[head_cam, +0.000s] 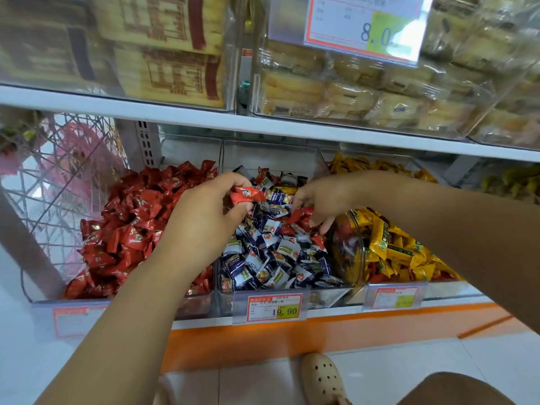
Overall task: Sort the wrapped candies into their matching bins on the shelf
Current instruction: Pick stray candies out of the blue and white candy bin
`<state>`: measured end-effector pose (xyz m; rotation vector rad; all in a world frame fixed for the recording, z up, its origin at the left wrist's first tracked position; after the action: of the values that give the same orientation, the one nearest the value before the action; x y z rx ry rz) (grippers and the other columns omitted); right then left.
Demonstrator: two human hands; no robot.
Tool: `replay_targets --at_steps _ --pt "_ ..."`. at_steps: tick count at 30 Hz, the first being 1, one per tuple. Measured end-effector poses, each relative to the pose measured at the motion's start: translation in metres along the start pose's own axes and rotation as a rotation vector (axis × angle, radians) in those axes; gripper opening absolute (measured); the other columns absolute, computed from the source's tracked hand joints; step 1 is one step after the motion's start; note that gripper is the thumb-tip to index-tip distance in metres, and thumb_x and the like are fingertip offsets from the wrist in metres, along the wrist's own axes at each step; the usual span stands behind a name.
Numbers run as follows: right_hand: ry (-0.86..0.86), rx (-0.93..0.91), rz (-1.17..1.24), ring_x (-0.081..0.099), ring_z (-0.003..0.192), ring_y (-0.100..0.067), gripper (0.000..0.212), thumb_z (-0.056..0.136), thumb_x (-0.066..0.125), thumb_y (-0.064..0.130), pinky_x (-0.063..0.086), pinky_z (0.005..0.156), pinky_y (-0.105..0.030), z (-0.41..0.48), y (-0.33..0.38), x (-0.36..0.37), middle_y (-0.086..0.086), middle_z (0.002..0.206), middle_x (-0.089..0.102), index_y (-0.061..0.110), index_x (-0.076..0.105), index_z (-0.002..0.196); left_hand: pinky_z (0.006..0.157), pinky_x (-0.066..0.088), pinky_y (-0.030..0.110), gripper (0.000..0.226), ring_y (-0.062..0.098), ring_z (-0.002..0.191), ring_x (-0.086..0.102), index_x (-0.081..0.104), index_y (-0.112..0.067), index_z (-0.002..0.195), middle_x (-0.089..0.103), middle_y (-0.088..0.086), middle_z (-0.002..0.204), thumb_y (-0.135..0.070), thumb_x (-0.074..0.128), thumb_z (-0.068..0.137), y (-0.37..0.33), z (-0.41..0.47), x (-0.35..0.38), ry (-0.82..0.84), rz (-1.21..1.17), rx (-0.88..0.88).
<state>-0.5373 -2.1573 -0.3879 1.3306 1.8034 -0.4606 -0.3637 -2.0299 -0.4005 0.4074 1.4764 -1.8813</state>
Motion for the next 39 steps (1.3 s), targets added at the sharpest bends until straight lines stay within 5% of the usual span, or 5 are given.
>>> replay_targets --at_steps 7,17,23,30,39 --pt "-0.138 -0.057 0.134 0.072 0.081 -0.012 0.021 0.093 0.06 0.017 0.053 0.089 -0.035 -0.022 -0.002 -0.005 0.003 0.11 0.064 0.025 0.056 0.112 0.071 0.051 0.024 0.021 0.015 0.074 0.065 0.059 -0.036 0.108 0.063 -0.017 0.087 -0.028 0.064 0.089 -0.001 0.002 0.0 -0.003 0.006 0.002" --pt "-0.042 -0.148 0.062 0.067 0.068 -0.012 0.051 0.09 0.065 0.019 0.055 0.074 -0.023 0.013 0.016 0.023 -0.003 0.15 0.037 0.033 0.05 0.136 0.07 0.047 0.017 0.021 0.009 0.075 0.063 0.059 -0.036 0.108 0.063 -0.017 0.089 -0.028 0.065 0.089 0.001 0.002 0.001 -0.018 -0.007 -0.006" --pt "-0.138 -0.193 0.225 0.058 0.06 -0.008 0.033 0.087 0.068 0.021 0.048 0.051 -0.017 0.016 0.014 0.019 0.002 0.079 0.063 0.019 0.063 0.12 0.067 0.04 0.001 0.02 -0.004 0.082 0.06 0.06 -0.035 0.105 0.064 -0.019 0.09 -0.025 0.066 0.088 0.002 0.003 -0.002 -0.014 -0.087 -0.031" --pt "-0.155 -0.183 0.521 0.056 0.069 -0.009 0.036 0.09 0.065 0.021 0.049 0.056 -0.019 -0.005 0.011 0.002 -0.004 0.102 0.06 0.018 0.057 0.125 0.075 0.058 0.04 0.024 0.011 0.08 0.066 0.062 -0.037 0.099 0.069 -0.011 0.091 -0.017 0.068 0.087 0.012 0.0 -0.022 -0.114 -0.264 -0.119" --pt "-0.357 -0.425 0.552 0.057 0.063 -0.006 0.029 0.089 0.065 0.029 0.051 0.062 -0.017 -0.006 0.112 -0.015 0.0 0.088 0.065 0.028 0.058 0.117 0.068 0.043 0.022 0.027 0.018 0.078 0.065 0.067 -0.023 0.108 0.069 0.001 0.088 -0.014 0.071 0.083 0.056 -0.009 -0.076 -0.387 -0.012 -0.34"
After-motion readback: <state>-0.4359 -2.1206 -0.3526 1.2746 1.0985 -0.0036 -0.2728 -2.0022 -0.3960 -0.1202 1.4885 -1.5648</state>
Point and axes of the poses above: each hand's wrist, its own z-axis towards the middle knuckle, its own x-axis out of the palm, y = z × x, the point moved 3 cm from there along z, towards the middle knuckle
